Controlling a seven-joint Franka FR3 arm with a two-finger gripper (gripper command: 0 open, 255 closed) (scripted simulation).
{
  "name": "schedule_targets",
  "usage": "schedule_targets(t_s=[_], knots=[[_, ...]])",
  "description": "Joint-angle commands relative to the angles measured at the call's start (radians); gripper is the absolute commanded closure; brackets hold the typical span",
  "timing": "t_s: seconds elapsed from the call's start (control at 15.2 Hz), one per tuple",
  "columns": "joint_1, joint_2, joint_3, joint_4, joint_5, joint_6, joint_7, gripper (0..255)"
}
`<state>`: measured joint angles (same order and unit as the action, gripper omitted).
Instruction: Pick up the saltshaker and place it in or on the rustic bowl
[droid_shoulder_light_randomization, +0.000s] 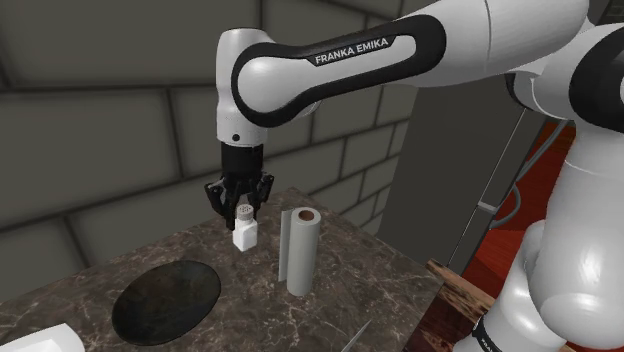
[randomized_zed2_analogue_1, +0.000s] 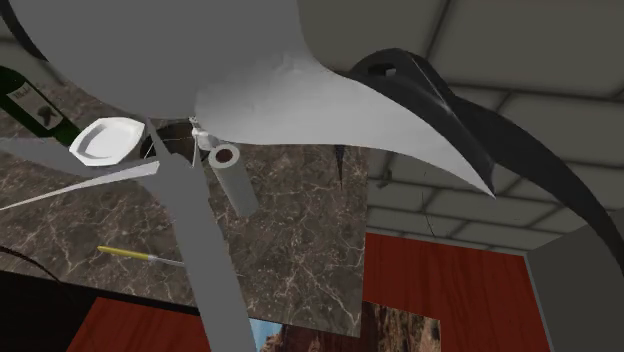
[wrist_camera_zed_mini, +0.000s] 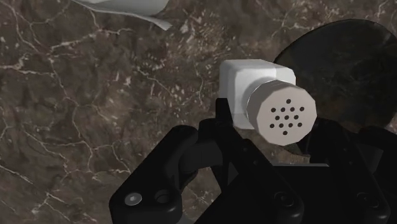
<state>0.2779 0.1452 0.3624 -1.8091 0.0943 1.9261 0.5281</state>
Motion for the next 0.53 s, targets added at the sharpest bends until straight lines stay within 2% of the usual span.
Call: schedule_targets(t_s=[0.0, 0.46], knots=[[0.028, 0.07, 0.013, 0.093, -0.029, -0.023, 0.049, 255], [0.161, 0.332, 0.029, 0.467, -0.131, -0.134, 0.196, 255]])
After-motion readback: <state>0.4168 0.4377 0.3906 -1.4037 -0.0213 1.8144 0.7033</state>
